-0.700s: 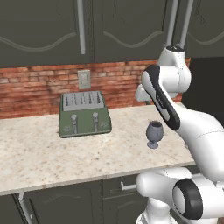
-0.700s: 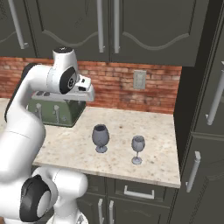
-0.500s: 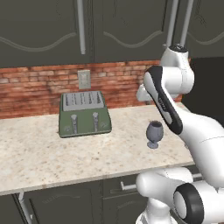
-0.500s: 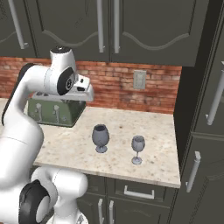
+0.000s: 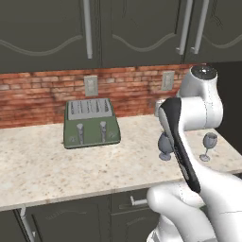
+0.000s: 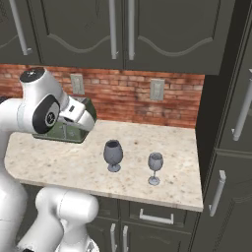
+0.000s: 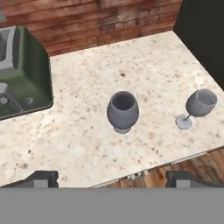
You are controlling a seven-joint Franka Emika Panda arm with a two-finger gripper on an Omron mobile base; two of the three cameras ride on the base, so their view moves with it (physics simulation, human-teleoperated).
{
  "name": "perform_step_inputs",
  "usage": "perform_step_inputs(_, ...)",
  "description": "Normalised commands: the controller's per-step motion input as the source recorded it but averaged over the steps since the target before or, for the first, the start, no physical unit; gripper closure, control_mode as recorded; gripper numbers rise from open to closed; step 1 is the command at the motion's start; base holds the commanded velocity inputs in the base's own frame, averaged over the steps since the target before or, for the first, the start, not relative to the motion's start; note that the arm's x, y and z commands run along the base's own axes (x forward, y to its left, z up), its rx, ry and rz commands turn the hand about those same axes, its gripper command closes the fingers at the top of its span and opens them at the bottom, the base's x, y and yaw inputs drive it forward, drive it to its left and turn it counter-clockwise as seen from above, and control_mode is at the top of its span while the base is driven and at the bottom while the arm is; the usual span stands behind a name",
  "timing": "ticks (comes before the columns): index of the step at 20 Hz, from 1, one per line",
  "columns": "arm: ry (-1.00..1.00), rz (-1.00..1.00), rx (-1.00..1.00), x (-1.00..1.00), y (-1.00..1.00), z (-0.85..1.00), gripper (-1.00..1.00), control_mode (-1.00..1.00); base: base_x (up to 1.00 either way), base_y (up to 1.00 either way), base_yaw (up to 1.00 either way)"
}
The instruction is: Retrieve the wine glasses from the counter and place one next to each plate.
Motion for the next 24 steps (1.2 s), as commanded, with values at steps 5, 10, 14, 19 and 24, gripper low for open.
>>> perform_step_inputs(5,-0.08,-0.45,0.31,-0.78,-0.21,0.16,-1.0,-1.0,0.0,0.0,0.0)
perform_step_inputs(10,-0.02,-0.54,0.36,-0.57,-0.23,0.05,-1.0,-1.0,0.0,0.0,0.0)
perform_step_inputs(14,-0.22,-0.66,0.11,-0.19,-0.05,0.01,-1.0,-1.0,0.0,0.0,0.0)
perform_step_inputs(19,-0.11,-0.4,0.27,-0.18,-0.48,0.06,-1.0,-1.0,0.0,0.0,0.0)
perform_step_inputs(24,-0.01,-0.18,0.5,-0.16,-0.75,0.01,-1.0,-1.0,0.0,0.0,0.0)
